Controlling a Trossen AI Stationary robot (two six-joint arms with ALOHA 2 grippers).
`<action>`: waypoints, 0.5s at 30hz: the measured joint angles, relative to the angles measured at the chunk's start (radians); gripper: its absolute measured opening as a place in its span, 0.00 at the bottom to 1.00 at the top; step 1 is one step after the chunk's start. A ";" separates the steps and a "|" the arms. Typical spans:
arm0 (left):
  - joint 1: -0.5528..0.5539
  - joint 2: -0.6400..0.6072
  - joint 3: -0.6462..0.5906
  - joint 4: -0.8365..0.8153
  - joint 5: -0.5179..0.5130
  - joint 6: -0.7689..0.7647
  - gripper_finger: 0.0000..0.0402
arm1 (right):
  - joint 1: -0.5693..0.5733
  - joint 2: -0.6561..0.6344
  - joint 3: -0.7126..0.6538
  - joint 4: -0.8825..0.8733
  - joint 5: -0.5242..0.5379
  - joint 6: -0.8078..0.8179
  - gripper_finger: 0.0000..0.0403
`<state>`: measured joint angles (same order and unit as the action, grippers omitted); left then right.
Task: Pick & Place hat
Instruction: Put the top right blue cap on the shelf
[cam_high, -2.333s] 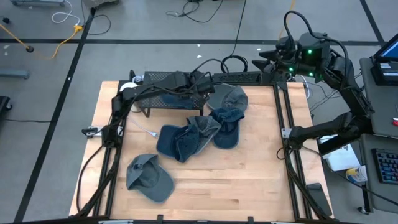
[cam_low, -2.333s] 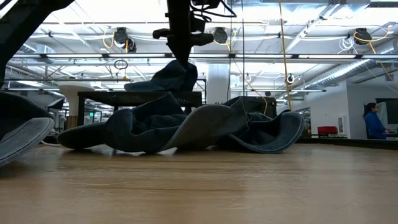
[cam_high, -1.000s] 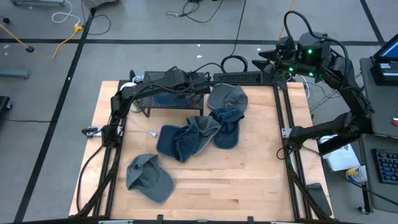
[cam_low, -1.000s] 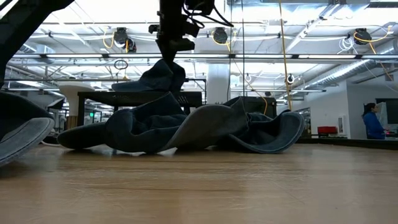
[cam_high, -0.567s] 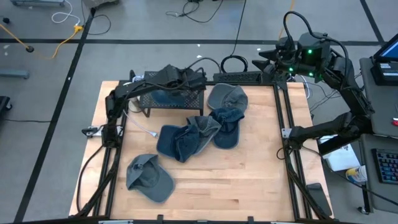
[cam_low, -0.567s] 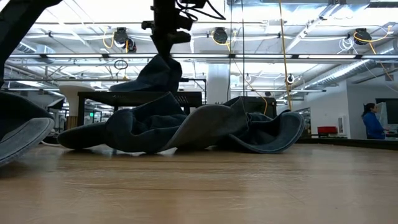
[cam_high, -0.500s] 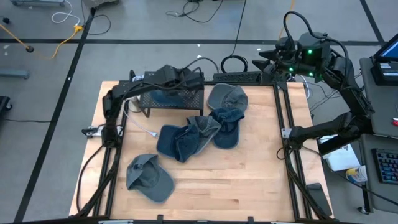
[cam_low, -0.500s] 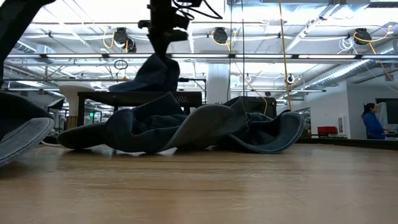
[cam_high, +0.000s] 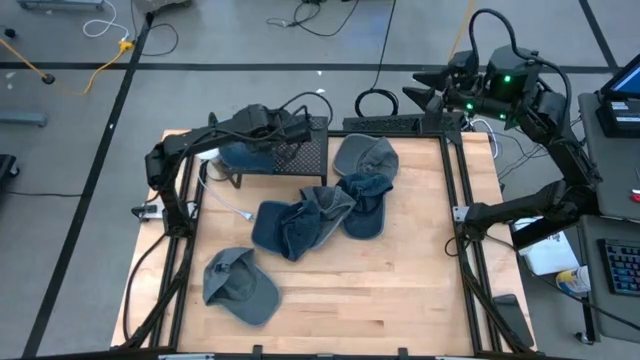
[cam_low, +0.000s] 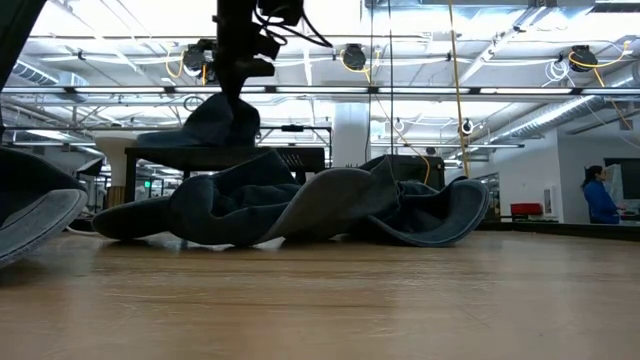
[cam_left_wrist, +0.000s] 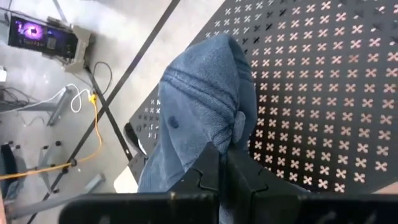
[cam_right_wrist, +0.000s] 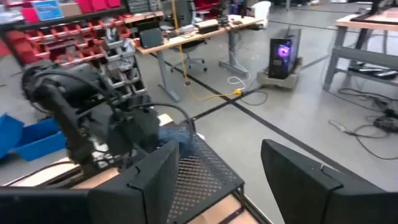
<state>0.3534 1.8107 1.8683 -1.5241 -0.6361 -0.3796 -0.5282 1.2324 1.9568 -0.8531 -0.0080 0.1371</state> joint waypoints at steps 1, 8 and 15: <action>0.003 0.000 0.000 0.008 0.001 0.009 0.01 | 0.000 0.000 0.000 0.000 -0.003 0.000 0.56; 0.024 0.000 0.000 0.007 0.004 0.014 0.04 | 0.001 0.000 0.000 -0.011 -0.022 0.012 0.56; 0.019 -0.039 0.004 -0.017 0.058 -0.084 0.30 | 0.001 0.000 0.000 -0.020 -0.022 0.008 0.56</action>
<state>0.3726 1.7714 1.8718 -1.5411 -0.5777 -0.4633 -0.5274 1.2324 1.9568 -0.8727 -0.0304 0.1455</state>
